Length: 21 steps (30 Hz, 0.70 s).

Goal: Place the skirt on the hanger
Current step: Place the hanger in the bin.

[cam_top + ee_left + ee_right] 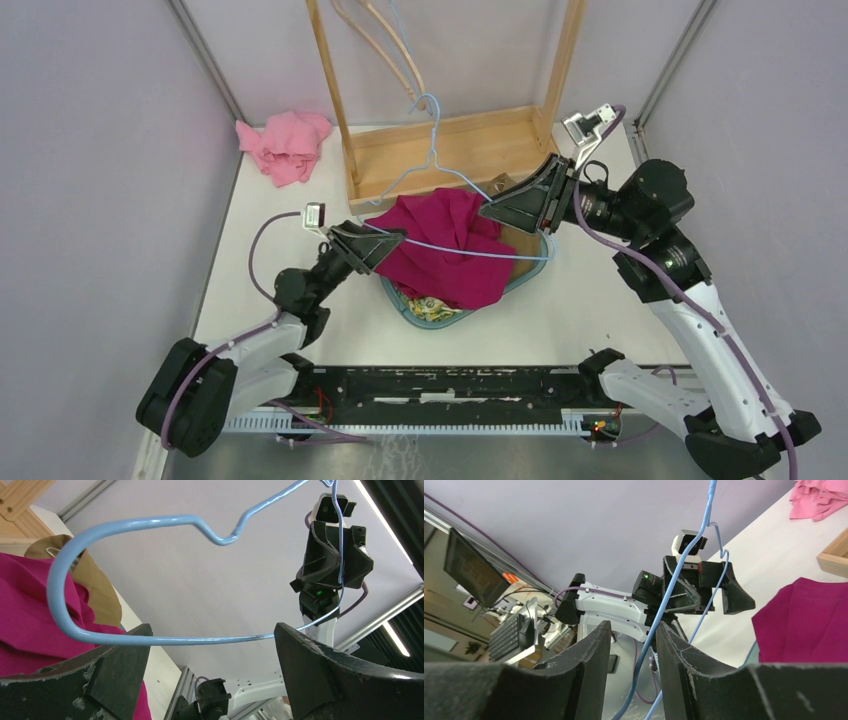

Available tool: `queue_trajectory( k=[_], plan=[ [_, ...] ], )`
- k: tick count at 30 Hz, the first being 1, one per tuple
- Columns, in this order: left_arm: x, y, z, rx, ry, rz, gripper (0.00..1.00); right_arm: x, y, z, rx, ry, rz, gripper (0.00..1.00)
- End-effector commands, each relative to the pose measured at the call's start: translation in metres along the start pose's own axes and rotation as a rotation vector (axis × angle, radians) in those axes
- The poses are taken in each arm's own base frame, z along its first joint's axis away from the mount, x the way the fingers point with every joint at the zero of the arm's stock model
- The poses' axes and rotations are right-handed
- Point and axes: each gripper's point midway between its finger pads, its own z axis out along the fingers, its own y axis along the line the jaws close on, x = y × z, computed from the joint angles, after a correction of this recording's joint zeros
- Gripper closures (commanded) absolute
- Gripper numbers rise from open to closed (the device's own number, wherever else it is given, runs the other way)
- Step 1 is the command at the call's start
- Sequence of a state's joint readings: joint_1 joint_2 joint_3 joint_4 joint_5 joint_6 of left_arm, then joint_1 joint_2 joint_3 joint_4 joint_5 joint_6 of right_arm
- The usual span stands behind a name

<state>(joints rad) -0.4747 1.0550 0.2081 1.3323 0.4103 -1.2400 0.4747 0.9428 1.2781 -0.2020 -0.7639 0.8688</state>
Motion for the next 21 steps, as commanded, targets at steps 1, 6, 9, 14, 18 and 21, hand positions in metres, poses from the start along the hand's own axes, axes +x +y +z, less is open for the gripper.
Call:
queue_trajectory(
  k=[1,6,9,14,18,21],
  plan=[
    [-0.017,0.0,0.004,-0.018,-0.092,0.023,0.01,-0.013,0.019,0.005,-0.116,-0.047,0.013,0.99],
    [-0.025,0.0,0.005,-0.026,-0.136,0.027,0.01,-0.007,0.01,0.006,-0.108,-0.044,0.043,0.99],
    [-0.028,-0.001,0.005,-0.03,-0.152,0.035,0.09,-0.004,0.005,0.008,-0.11,-0.043,0.062,0.99],
    [-0.03,-0.007,0.006,-0.021,-0.151,0.048,0.31,0.003,-0.016,0.01,-0.037,-0.047,0.056,0.99],
    [-0.029,-0.008,0.005,-0.036,-0.139,0.057,0.47,0.009,-0.036,0.014,0.021,-0.042,0.06,0.99],
    [-0.029,0.002,0.001,-0.093,-0.145,0.072,0.77,0.017,-0.055,0.014,0.083,-0.028,0.056,0.99]
  ],
)
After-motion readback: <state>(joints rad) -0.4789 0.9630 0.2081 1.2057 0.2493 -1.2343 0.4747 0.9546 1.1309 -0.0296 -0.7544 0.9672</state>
